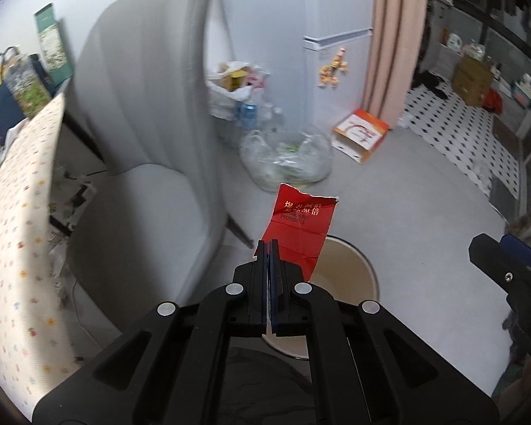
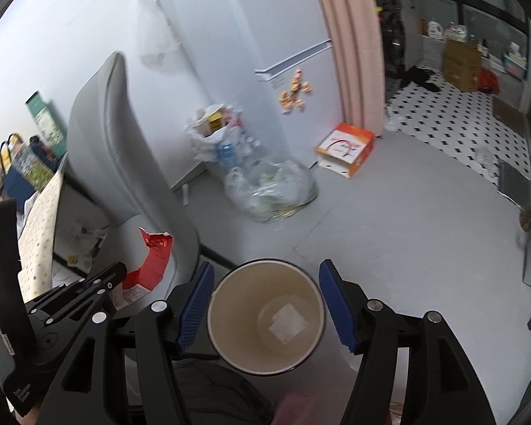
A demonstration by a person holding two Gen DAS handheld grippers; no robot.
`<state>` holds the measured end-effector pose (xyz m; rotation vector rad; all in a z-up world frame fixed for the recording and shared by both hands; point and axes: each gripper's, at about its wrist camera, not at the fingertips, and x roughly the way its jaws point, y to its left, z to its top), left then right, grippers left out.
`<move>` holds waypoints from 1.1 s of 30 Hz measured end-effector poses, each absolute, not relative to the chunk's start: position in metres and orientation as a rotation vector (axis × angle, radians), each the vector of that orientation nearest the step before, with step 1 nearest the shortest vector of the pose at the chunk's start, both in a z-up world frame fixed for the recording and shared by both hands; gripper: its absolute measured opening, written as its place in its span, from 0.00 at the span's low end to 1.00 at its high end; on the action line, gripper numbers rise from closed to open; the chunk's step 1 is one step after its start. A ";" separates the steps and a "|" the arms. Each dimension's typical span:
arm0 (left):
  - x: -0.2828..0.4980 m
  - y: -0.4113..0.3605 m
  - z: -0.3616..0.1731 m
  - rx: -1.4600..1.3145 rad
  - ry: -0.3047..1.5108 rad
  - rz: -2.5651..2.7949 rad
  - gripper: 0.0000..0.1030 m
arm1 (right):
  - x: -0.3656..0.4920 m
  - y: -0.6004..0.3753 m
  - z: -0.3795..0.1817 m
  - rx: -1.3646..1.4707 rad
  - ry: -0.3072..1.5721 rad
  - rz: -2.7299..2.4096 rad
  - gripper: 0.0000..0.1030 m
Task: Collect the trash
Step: 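Open both tools to drop the wrapper and tissue into the bin, then move both tools back over the table toward the remaining trash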
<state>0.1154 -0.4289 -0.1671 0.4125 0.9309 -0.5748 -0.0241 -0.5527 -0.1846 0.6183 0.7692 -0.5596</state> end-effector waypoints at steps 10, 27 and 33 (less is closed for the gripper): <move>0.105 -0.435 -0.159 0.366 0.929 -0.624 0.60 | -0.043 -0.559 -0.184 0.639 0.756 -0.581 0.61; 0.106 -0.351 -0.096 0.246 0.800 -0.496 0.83 | -0.032 -0.511 -0.134 0.550 0.681 -0.512 0.89; 0.109 -0.294 -0.078 0.177 0.762 -0.437 0.88 | -0.017 -0.469 -0.112 0.489 0.664 -0.452 0.91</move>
